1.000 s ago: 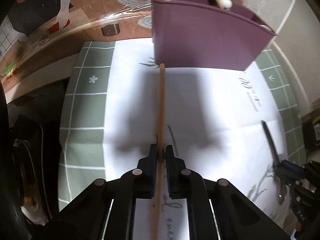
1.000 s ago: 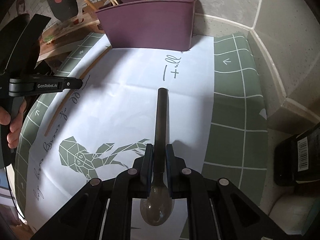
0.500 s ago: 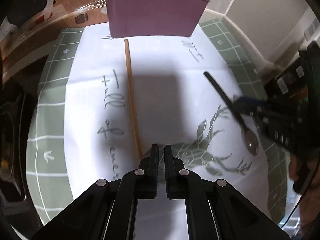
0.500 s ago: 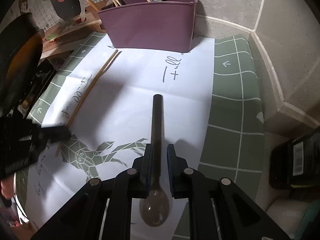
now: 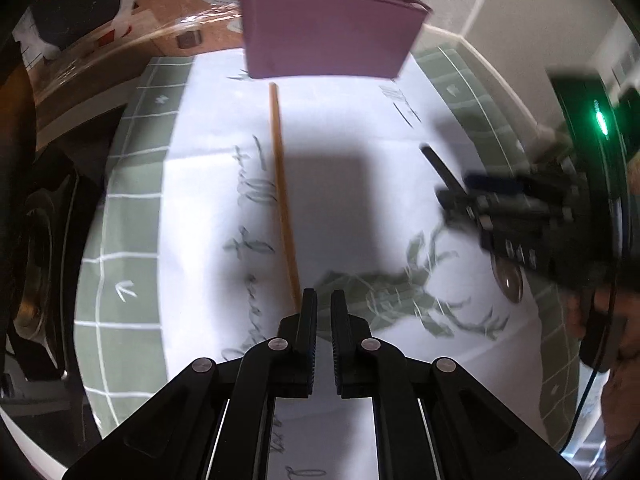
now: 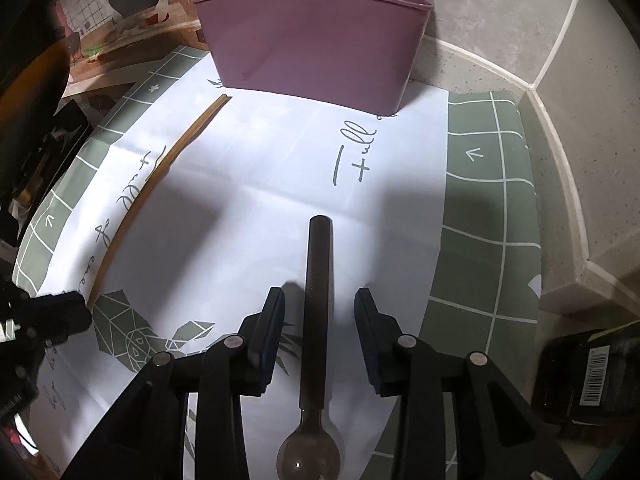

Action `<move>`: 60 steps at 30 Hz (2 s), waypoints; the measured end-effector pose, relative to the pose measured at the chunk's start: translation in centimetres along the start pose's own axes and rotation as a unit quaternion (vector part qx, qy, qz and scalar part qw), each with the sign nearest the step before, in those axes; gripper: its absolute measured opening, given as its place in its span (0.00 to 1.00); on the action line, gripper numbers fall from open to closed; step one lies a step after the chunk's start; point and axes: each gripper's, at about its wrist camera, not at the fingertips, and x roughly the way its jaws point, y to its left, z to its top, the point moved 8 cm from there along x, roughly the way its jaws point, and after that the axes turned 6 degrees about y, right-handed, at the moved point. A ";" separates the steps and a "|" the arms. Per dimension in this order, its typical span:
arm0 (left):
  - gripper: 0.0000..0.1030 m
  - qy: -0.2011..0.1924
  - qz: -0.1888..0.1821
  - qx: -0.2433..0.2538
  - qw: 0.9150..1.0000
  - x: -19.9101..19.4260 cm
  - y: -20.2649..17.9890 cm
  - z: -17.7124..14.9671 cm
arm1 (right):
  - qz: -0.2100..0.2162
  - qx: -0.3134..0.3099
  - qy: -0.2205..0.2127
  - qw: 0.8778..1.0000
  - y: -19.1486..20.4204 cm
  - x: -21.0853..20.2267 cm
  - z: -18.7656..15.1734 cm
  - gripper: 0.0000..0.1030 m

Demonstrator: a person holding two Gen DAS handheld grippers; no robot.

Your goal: Organize utensils

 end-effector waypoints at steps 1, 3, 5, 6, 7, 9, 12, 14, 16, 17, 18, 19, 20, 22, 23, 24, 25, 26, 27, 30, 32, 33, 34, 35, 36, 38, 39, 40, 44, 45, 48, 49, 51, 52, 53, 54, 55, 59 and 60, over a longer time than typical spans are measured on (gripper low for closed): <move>0.10 -0.003 0.002 -0.018 1.000 -0.3 0.9 0.8 | 0.000 -0.007 0.000 1.000 0.1 -0.1 -0.1 0.27; 0.24 0.001 0.008 -0.040 0.999 -0.3 2.1 2.1 | 0.005 -0.017 -0.002 1.000 0.5 -0.2 -0.3 0.10; 0.36 0.006 0.011 -0.055 0.998 -0.1 3.0 3.4 | 0.007 -0.018 -0.005 1.000 0.8 -0.4 -0.6 0.10; 0.36 0.010 0.011 -0.057 0.998 0.0 3.1 4.3 | 0.006 -0.020 -0.008 1.000 0.9 -0.4 -0.8 0.10; 0.36 0.011 0.011 -0.055 0.998 0.1 3.1 4.8 | 0.005 -0.022 -0.012 1.000 0.9 -0.4 -0.8 0.10; 0.36 0.013 0.012 -0.047 0.999 0.3 2.9 6.3 | 0.006 -0.020 -0.014 1.000 0.9 -0.5 -1.0 0.10; 0.36 0.030 0.012 -0.036 0.999 1.3 2.3 8.4 | 0.010 -0.019 -0.011 1.000 0.8 -0.5 -1.1 0.10; 0.36 0.047 0.018 -0.034 0.998 2.2 2.3 9.5 | 0.014 -0.017 -0.007 1.000 0.9 -0.5 -1.3 0.13; 0.36 0.058 0.024 -0.034 0.997 2.9 2.4 10.4 | 0.029 -0.008 -0.006 1.000 0.8 -0.7 -1.5 0.13; 0.35 0.067 0.024 -0.033 0.997 3.4 2.3 10.6 | 0.039 -0.003 -0.008 0.999 0.7 -0.9 -1.6 0.13; 0.33 0.074 0.021 -0.034 0.996 3.7 2.2 10.7 | 0.044 0.000 -0.011 0.999 0.6 -1.2 -1.7 0.13; 0.26 0.078 0.016 -0.034 0.996 4.0 2.2 10.7 | 0.045 0.003 -0.014 0.999 0.5 -1.4 -1.8 0.14; 0.20 0.086 0.006 -0.032 0.996 4.5 2.0 10.7 | 0.042 0.005 -0.016 0.999 0.2 -1.6 -1.9 0.16; 0.16 0.088 0.002 -0.036 0.995 5.0 2.2 10.6 | 0.030 0.006 -0.020 0.999 -0.1 -2.0 -2.2 0.19; 0.12 0.086 0.001 -0.038 0.996 5.2 2.3 10.5 | 0.026 0.006 -0.022 0.999 -0.3 -2.1 -2.4 0.20; 0.09 0.081 0.002 -0.038 0.996 5.3 2.5 10.4 | 0.025 0.006 -0.024 0.999 -0.5 -2.3 -2.6 0.21; 0.07 0.071 0.004 -0.038 0.997 5.3 2.6 10.5 | 0.025 0.007 -0.025 0.999 -0.6 -2.3 -2.7 0.23; 0.07 0.066 0.000 -0.038 0.997 5.3 2.7 10.4 | 0.026 0.008 -0.025 0.999 -0.8 -2.4 -2.7 0.24; 0.07 0.060 -0.005 -0.040 0.997 5.2 2.7 10.2 | 0.028 0.010 -0.026 0.999 -0.9 -2.4 -2.8 0.24; 0.06 0.043 -0.037 -0.046 0.997 4.1 2.4 8.8 | 0.035 0.006 -0.025 0.999 -0.8 -2.5 -2.7 0.24; 0.06 0.028 -0.054 -0.044 0.997 3.1 2.1 7.2 | 0.040 -0.002 -0.027 0.999 -0.4 -2.7 -2.6 0.25; 0.06 0.020 -0.060 -0.041 0.997 2.5 1.9 6.4 | 0.044 -0.008 -0.027 0.999 0.0 -2.8 -2.5 0.25; 0.06 0.013 -0.065 -0.036 0.997 2.0 1.8 5.3 | 0.046 -0.012 -0.025 0.999 0.2 -2.7 -2.4 0.26; 0.06 0.008 -0.065 -0.035 0.997 1.6 1.7 4.5 | 0.044 -0.017 -0.022 0.999 0.5 -2.5 -2.2 0.26; 0.06 -0.001 -0.063 -0.035 0.997 1.1 1.7 3.6 | 0.040 -0.021 -0.019 0.999 0.6 -2.3 -2.0 0.26; 0.06 -0.019 -0.054 -0.036 0.998 0.2 1.5 2.6 | 0.027 -0.028 -0.010 0.999 0.9 -1.6 -1.6 0.26; 0.06 -0.026 -0.051 -0.036 0.998 -0.1 1.5 2.3 | 0.024 -0.029 -0.002 0.999 1.0 -1.2 -1.5 0.26; 0.07 -0.035 -0.048 -0.034 0.998 -0.5 1.3 2.1 | 0.021 -0.030 0.005 0.999 1.1 -0.8 -1.4 0.26; 0.07 -0.067 -0.045 -0.023 0.996 -1.7 0.4 0.2 | 0.018 -0.034 0.025 0.999 1.2 -0.2 -1.0 0.29; 0.07 -0.071 -0.051 -0.025 0.996 -1.9 0.5 -0.2 | 0.017 -0.036 0.026 0.999 1.2 -0.2 -1.1 0.29; 0.07 -0.095 -0.061 -0.034 0.993 -2.9 0.1 -0.8 | 0.013 -0.042 0.021 0.999 1.6 -0.4 -1.4 0.10; 0.07 -0.107 -0.057 -0.032 0.992 -3.5 0.1 -0.9 | 0.009 -0.037 0.022 0.999 1.6 -0.5 -1.6 0.10; 0.07 -0.131 -0.056 -0.031 0.989 -5.0 -0.2 -1.0 | 0.008 -0.020 0.014 1.000 1.5 -1.0 -2.2 0.10; 0.07 -0.142 -0.055 -0.029 0.988 -5.9 -0.1 -1.1 | 0.008 -0.016 0.007 1.000 1.6 -1.4 -2.3 0.10; 0.07 -0.155 -0.052 -0.024 0.986 -6.9 -0.2 -1.1 | 0.006 -0.015 -0.005 1.000 1.7 -2.1 -2.5 0.10; 0.07 -0.168 -0.046 -0.018 0.985 -7.9 -0.2 -1.0 | 0.001 -0.016 -0.019 1.000 1.9 -3.0 -2.7 0.10; 0.07 -0.185 -0.038 -0.013 0.982 -9.0 -0.4 -0.8 | -0.004 -0.019 -0.036 0.999 2.1 -4.2 -2.7 0.10; 0.07 -0.251 -0.029 -0.001 0.968 -14.3 -1.3 0.3 | -0.006 -0.018 -0.102 0.995 2.7 -9.5 -2.1 0.10; 0.07 -0.263 -0.028 0.003 0.964 -15.5 -1.7 0.5 | -0.006 -0.016 -0.123 0.992 2.8 -11.3 -1.8 0.10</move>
